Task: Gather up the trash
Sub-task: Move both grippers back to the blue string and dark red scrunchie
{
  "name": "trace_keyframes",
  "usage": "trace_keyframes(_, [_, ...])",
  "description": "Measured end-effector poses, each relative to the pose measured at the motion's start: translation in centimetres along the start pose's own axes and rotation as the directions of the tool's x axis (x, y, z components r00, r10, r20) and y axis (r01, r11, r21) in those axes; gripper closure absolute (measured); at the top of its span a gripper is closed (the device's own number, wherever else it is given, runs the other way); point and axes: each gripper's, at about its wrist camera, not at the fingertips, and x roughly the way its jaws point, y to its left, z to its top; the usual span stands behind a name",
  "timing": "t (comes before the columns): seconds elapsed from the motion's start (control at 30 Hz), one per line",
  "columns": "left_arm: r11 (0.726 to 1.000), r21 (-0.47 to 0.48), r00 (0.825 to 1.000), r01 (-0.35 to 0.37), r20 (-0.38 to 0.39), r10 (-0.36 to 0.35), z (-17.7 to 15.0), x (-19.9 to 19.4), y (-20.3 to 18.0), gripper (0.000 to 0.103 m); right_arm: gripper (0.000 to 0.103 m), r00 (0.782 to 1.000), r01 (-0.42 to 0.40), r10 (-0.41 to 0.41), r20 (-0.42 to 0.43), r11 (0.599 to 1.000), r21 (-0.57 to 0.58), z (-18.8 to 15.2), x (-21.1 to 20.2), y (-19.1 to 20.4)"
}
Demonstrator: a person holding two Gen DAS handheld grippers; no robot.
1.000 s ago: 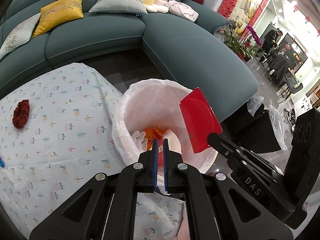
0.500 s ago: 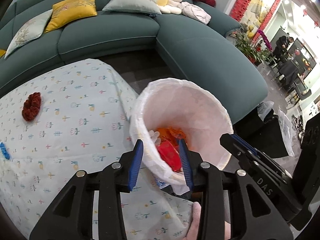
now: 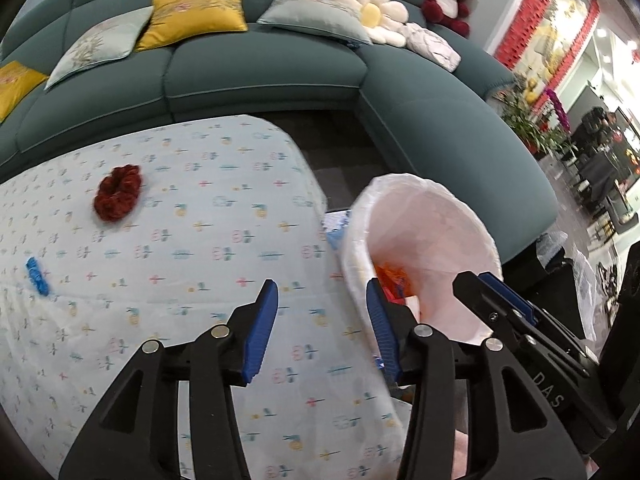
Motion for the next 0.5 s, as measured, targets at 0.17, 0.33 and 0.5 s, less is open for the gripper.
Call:
trace_keyframes(0.17, [0.998,-0.053,0.999,-0.033,0.011,0.034,-0.3,-0.8,3.2,0.054,0.068,1.000,-0.017,0.016,-0.017,0.999,-0.038,-0.4,0.7,2.8])
trace_keyframes(0.33, [0.992,-0.110,0.998,-0.061,0.019,0.063,-0.7,-1.6,6.8,0.054,0.068,0.999,-0.037,0.034,-0.039,0.996,-0.075,-0.8,1.7,5.6])
trace_keyframes(0.5, [0.982,-0.163,0.995,-0.092,0.022,0.097,-1.0,-2.4,10.4,0.054,0.068,0.996,-0.062,0.055,-0.064,0.992,-0.114,-1.3,2.8,8.7])
